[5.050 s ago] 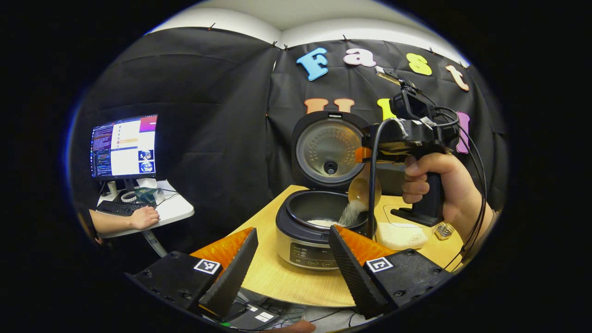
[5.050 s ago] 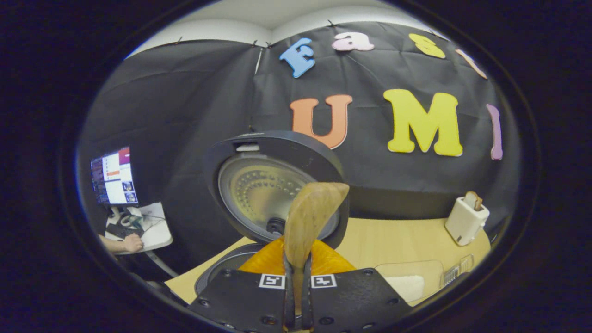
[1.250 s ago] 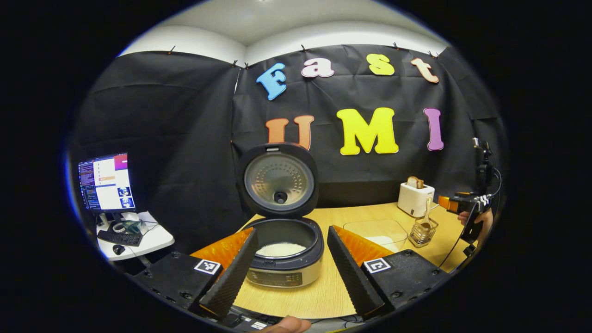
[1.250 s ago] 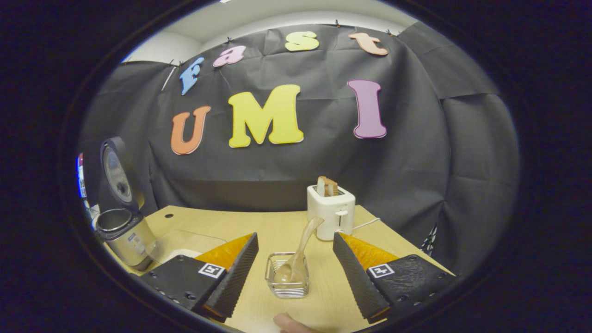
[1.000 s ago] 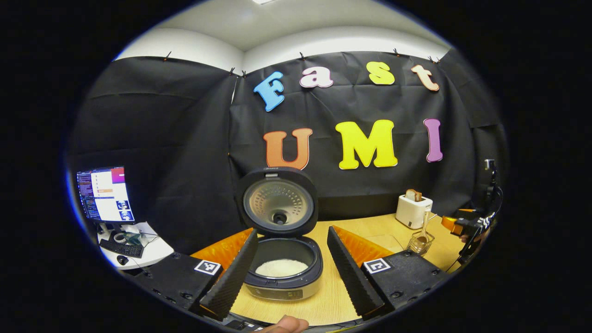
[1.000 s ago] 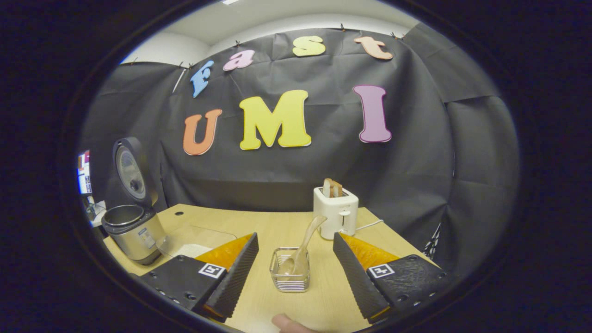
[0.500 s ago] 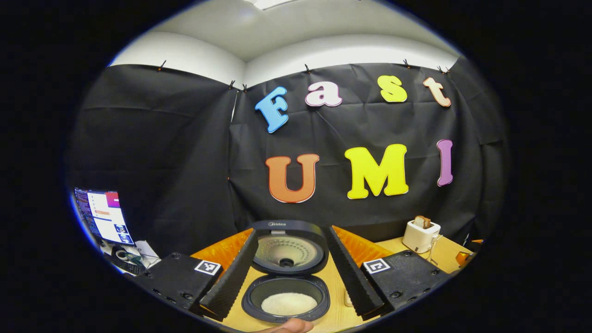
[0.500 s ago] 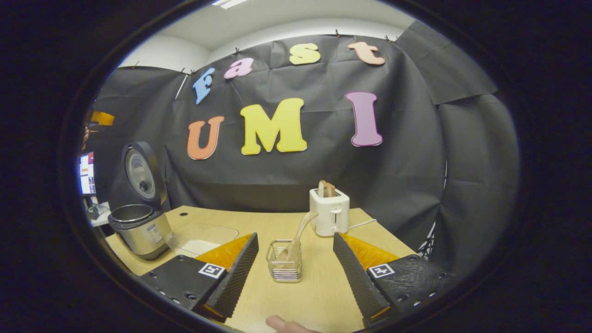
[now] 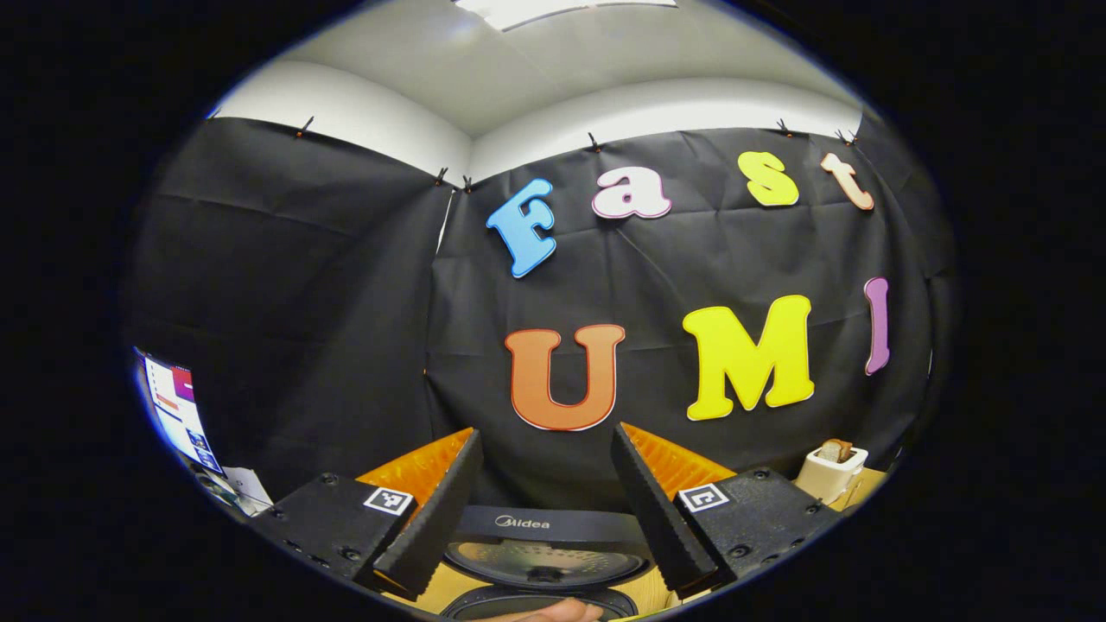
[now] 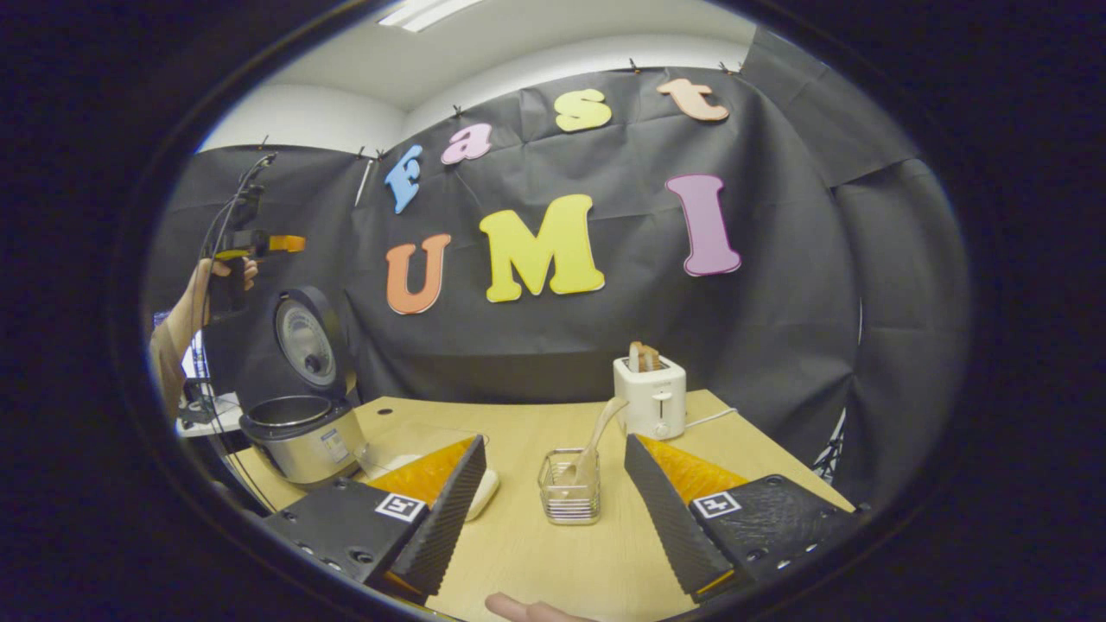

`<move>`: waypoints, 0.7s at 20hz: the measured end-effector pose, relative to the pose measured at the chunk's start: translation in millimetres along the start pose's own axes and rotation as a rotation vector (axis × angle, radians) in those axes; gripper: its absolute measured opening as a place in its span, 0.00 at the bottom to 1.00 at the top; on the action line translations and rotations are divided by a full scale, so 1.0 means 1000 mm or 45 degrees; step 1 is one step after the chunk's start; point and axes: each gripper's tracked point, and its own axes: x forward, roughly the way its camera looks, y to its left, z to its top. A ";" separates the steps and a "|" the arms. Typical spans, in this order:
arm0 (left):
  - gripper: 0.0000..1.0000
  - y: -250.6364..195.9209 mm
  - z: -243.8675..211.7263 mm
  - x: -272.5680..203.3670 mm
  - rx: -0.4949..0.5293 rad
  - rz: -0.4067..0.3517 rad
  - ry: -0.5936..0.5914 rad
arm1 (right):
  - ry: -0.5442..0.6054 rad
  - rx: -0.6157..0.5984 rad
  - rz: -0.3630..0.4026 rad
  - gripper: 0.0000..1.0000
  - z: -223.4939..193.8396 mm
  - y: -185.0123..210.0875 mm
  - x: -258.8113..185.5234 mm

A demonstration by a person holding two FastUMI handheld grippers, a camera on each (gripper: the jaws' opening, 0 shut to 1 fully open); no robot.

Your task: Close the left gripper, press the button to open the rice cooker; take a wooden spoon from the chopstick holder with the right hand, scoop a spoonful of rice and pour it into the rice cooker, then put the wooden spoon back into the chopstick holder.

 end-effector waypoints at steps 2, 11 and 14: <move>0.95 0.005 -0.011 0.019 0.017 0.016 0.010 | 0.005 0.000 -0.007 0.96 -0.002 -0.002 0.001; 0.93 0.018 -0.064 0.062 -0.101 0.004 0.223 | 0.039 0.073 0.008 0.92 0.002 -0.006 -0.006; 0.93 0.021 -0.079 0.062 -0.101 -0.013 0.282 | 0.006 0.048 -0.025 0.92 0.009 -0.010 -0.014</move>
